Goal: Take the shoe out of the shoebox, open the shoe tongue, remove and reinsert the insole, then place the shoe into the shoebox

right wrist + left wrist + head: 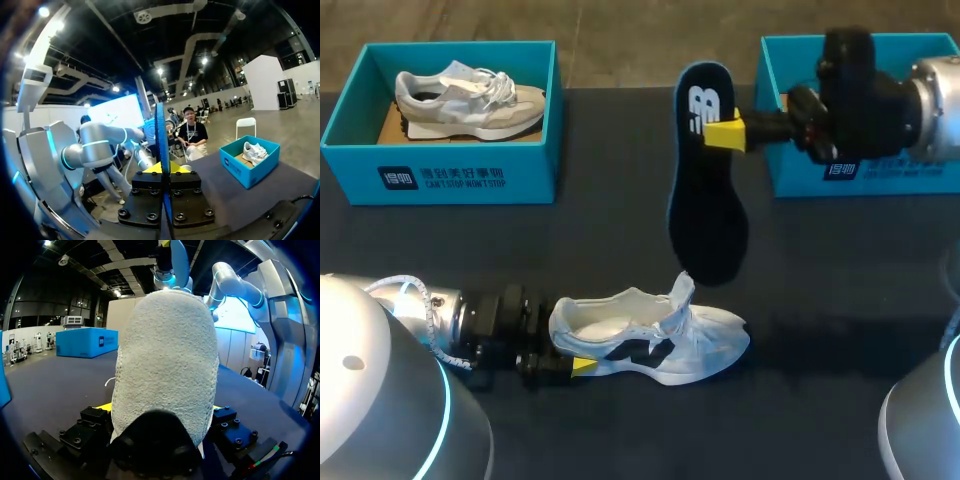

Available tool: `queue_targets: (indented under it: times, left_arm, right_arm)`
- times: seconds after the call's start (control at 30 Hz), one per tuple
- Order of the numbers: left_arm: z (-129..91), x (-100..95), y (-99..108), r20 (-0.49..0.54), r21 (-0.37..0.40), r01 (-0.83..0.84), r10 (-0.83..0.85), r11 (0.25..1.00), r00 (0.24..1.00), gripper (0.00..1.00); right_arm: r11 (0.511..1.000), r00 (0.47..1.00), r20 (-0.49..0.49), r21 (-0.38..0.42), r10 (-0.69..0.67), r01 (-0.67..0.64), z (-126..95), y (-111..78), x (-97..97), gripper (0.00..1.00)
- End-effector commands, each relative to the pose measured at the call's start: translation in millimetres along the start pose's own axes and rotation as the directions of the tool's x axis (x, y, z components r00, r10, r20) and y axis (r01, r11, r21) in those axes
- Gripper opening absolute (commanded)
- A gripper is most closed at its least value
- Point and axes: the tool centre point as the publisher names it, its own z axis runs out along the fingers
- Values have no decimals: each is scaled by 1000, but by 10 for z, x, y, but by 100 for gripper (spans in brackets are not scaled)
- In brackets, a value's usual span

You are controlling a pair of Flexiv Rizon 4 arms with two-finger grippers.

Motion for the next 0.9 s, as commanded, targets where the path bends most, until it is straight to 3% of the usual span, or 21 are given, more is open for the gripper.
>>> queue_targets:
  times: [0.03, 0.43, 0.9]
  left_arm:
    - [16, -6, 55, 2, -1, 1, -1, 1000, 1000, 0]
    - [16, -6, 55, 2, -1, 1, -1, 1000, 1000, 0]
    - [0, -3, 49, -4, -14, -4, 4, 1000, 1000, 0]
  right_arm:
    - [1000, 1000, -1, -1, 2, -2, -176, -35, 133, 0]
    - [999, 999, 28, -4, 42, -42, -211, -105, 317, 0]
    - [997, 997, 28, 1, 71, -71, -242, -140, 393, 0]
